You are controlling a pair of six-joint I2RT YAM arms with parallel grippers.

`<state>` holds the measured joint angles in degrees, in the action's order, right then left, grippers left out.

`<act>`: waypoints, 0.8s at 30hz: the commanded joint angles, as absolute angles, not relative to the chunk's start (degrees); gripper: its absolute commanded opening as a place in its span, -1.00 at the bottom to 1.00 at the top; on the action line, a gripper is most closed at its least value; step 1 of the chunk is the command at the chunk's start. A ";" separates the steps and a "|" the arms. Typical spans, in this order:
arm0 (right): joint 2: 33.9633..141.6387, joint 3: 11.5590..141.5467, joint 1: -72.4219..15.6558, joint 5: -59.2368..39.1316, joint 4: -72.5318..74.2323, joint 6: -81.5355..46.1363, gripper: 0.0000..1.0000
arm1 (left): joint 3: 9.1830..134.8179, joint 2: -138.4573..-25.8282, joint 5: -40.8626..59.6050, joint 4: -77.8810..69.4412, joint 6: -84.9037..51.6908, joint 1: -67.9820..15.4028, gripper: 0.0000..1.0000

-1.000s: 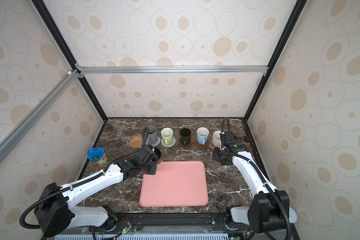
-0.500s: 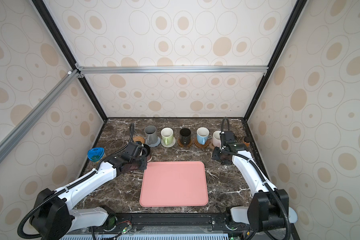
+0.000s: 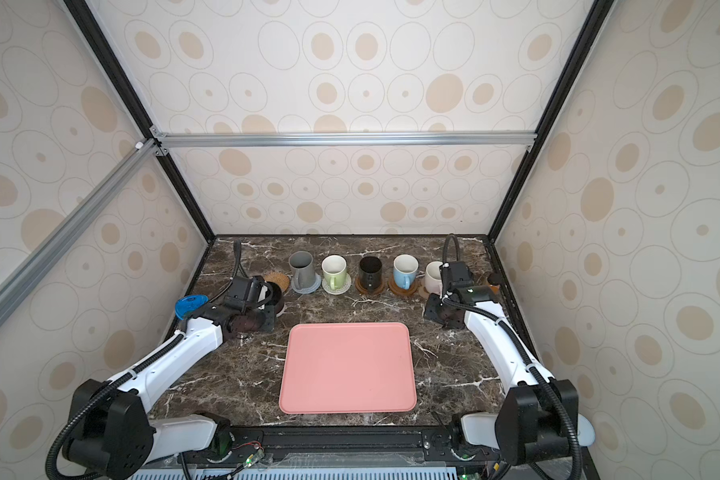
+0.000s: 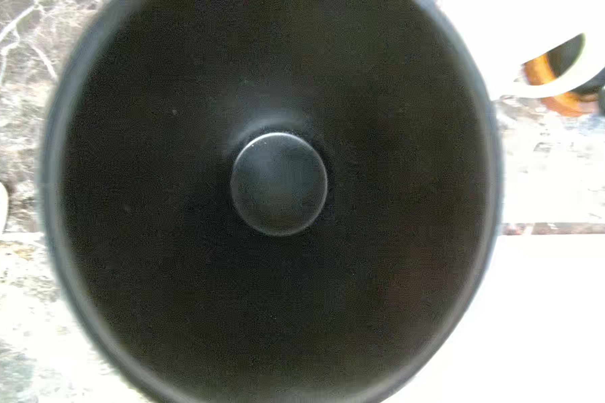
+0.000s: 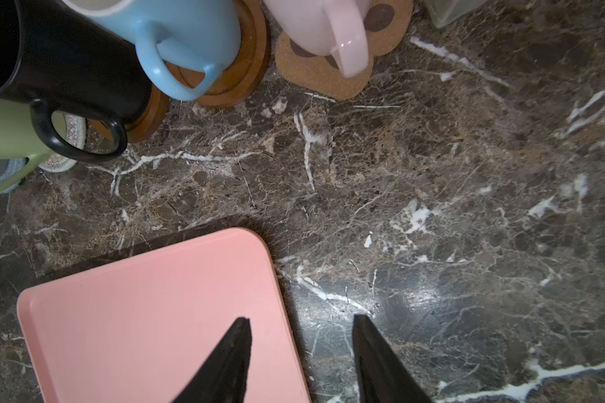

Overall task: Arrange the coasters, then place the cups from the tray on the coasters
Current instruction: 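Carry the black mug with the left gripper toward the woven straw coaster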

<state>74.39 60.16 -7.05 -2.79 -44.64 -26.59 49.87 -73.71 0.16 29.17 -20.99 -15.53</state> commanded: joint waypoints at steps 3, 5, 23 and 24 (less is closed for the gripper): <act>71.67 60.04 -6.70 -1.54 -46.05 -27.19 0.01 | 55.03 -75.68 1.22 24.50 -15.19 -11.62 -0.81; 71.20 59.72 -6.68 -1.23 -46.14 -27.19 0.01 | 56.24 -77.06 1.75 24.18 -14.27 -10.50 -0.81; 67.16 59.74 -6.69 -0.88 -47.44 -27.93 0.02 | 68.87 -91.98 8.66 18.28 -8.48 -3.00 -0.82; 66.88 59.77 -6.69 -0.72 -47.54 -27.96 0.02 | 69.73 -92.85 8.79 18.48 -8.12 -2.82 -0.82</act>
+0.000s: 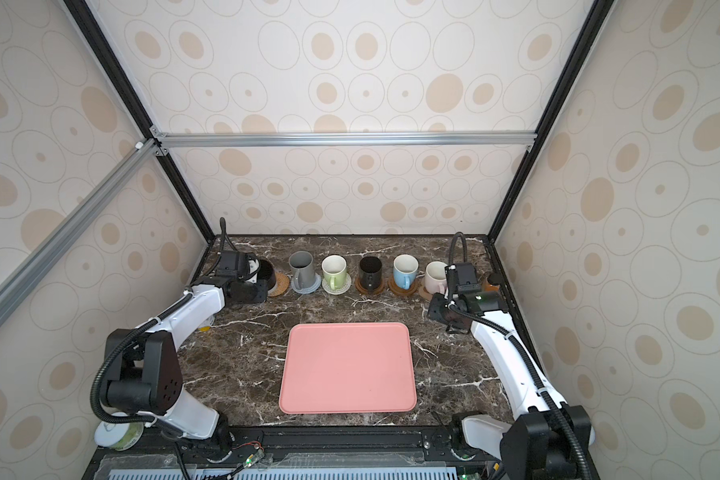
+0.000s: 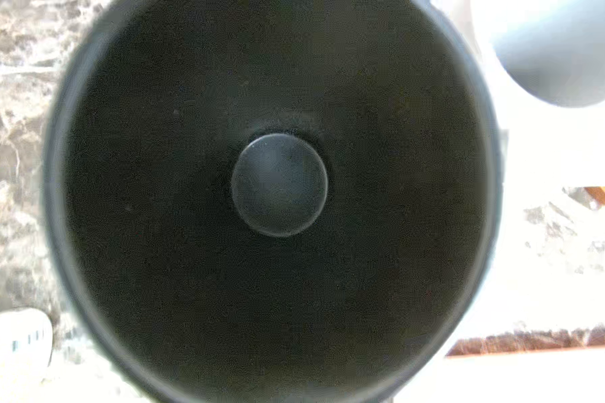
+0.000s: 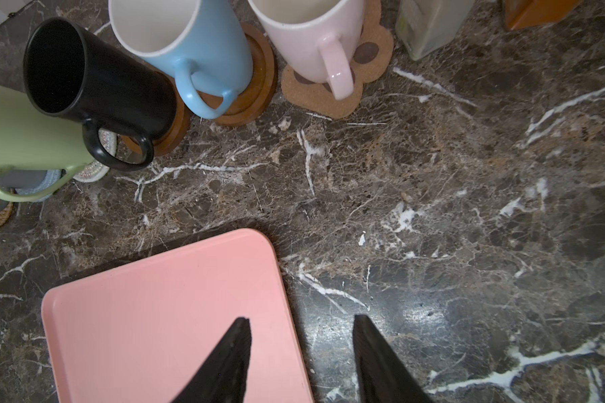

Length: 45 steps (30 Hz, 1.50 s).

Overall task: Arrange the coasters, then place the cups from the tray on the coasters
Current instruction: 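Carry the black mug with the left gripper toward the woven straw coaster, then lower the black mug onto the woven straw coaster and open the left gripper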

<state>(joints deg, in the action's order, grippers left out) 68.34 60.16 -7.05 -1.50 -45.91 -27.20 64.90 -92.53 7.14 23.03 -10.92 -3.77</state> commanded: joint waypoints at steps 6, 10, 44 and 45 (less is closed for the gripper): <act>65.46 59.42 -6.72 0.24 -47.45 -27.87 0.02 | 73.31 -96.87 9.66 19.34 -6.10 -2.14 -0.82; 64.62 58.42 -6.68 0.70 -47.00 -28.04 0.02 | 75.32 -99.18 10.08 20.15 -4.67 -2.00 -0.82; 63.52 57.92 -6.68 1.33 -47.59 -27.93 0.02 | 80.64 -105.78 12.43 25.77 -3.95 -0.62 -0.82; 63.53 58.00 -6.68 1.23 -47.62 -27.93 0.02 | 80.67 -105.87 12.48 25.86 -4.03 -0.68 -0.82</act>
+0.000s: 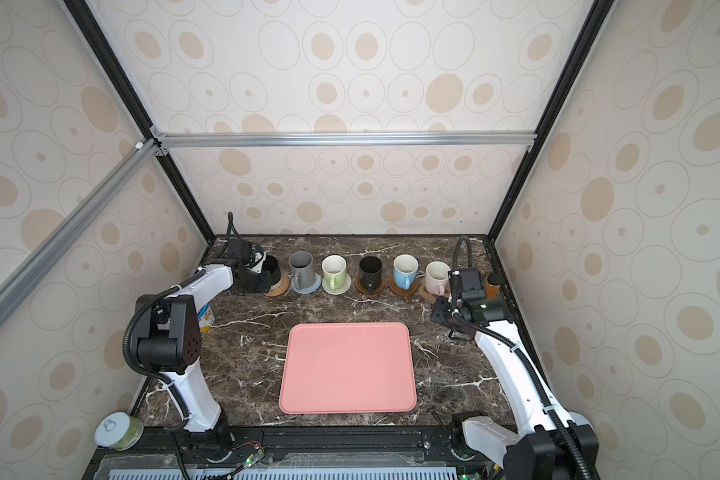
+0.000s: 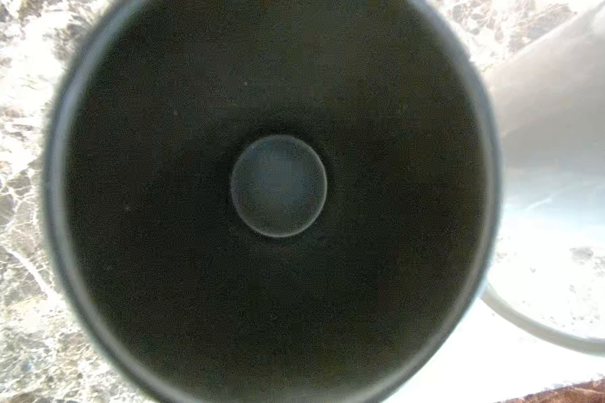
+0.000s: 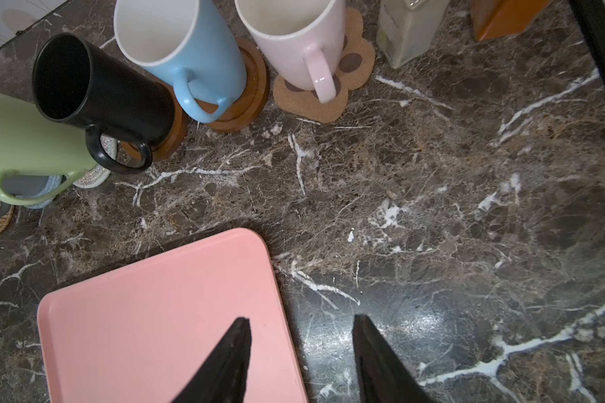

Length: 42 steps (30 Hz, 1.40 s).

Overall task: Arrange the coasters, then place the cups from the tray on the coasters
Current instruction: 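Lower the black mug onto the woven straw coaster and open the left gripper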

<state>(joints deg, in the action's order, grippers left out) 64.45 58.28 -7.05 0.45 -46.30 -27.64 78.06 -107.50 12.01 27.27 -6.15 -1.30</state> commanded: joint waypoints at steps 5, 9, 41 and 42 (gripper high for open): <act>63.23 57.66 -6.70 1.40 -47.70 -27.92 0.02 | 80.33 -105.77 12.04 25.78 -3.90 -0.64 -0.81; 62.94 57.21 -6.68 1.49 -47.59 -28.04 0.02 | 80.45 -106.18 12.53 26.24 -3.51 -0.66 -0.81; 63.92 59.41 -6.68 2.15 -48.60 -27.34 0.02 | 79.59 -106.33 10.72 26.11 -3.27 -0.62 -0.18; 63.98 59.40 -6.68 2.35 -48.65 -27.24 0.02 | 79.33 -105.81 10.51 25.97 -3.34 -0.68 -0.13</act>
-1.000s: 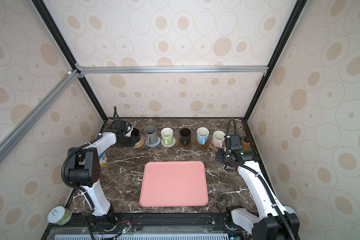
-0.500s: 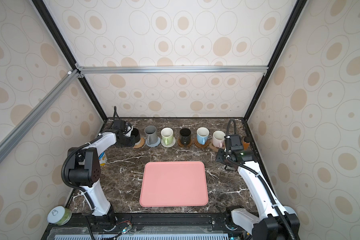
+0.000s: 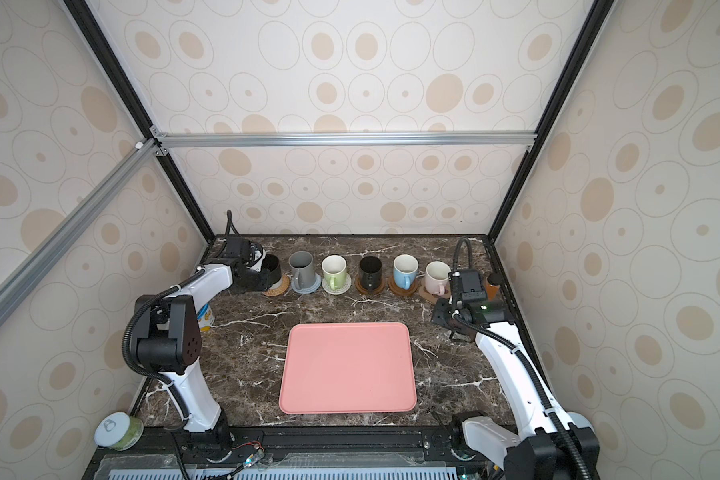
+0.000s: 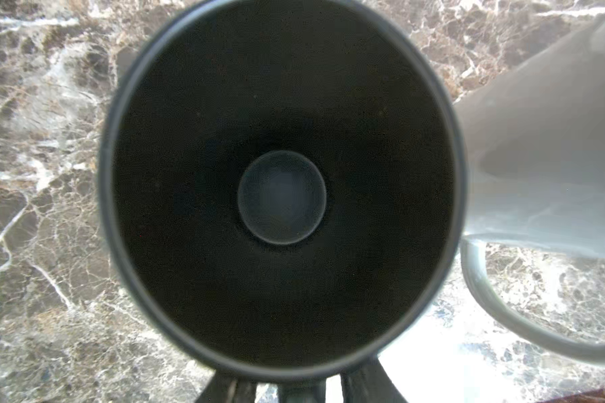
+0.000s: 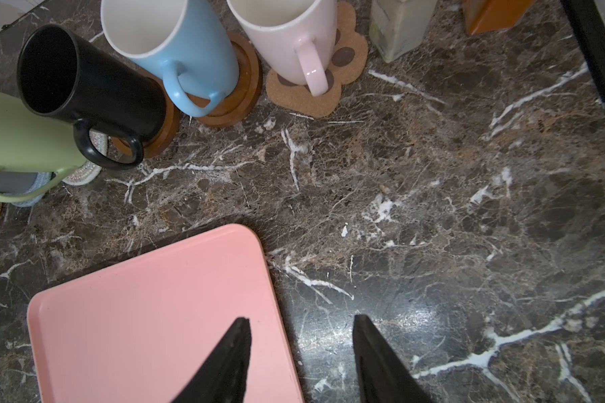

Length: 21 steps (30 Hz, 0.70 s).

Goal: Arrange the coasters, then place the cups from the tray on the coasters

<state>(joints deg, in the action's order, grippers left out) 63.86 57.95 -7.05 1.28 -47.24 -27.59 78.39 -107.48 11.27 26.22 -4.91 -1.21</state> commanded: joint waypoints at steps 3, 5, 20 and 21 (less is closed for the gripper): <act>63.74 59.31 -6.68 2.46 -48.48 -26.59 0.02 | 78.35 -103.93 10.19 25.62 -3.93 -0.63 0.03; 63.20 58.92 -6.68 2.59 -47.88 -26.11 0.02 | 77.43 -102.20 10.24 25.37 -4.51 -0.66 0.15; 51.70 45.81 -6.68 13.14 -28.51 -19.51 0.98 | 41.72 -65.68 0.91 -6.60 -15.56 -0.62 1.00; 50.73 44.27 -6.69 13.94 -25.95 -18.52 0.98 | 38.99 -63.83 -0.93 -9.22 -15.77 -0.63 1.00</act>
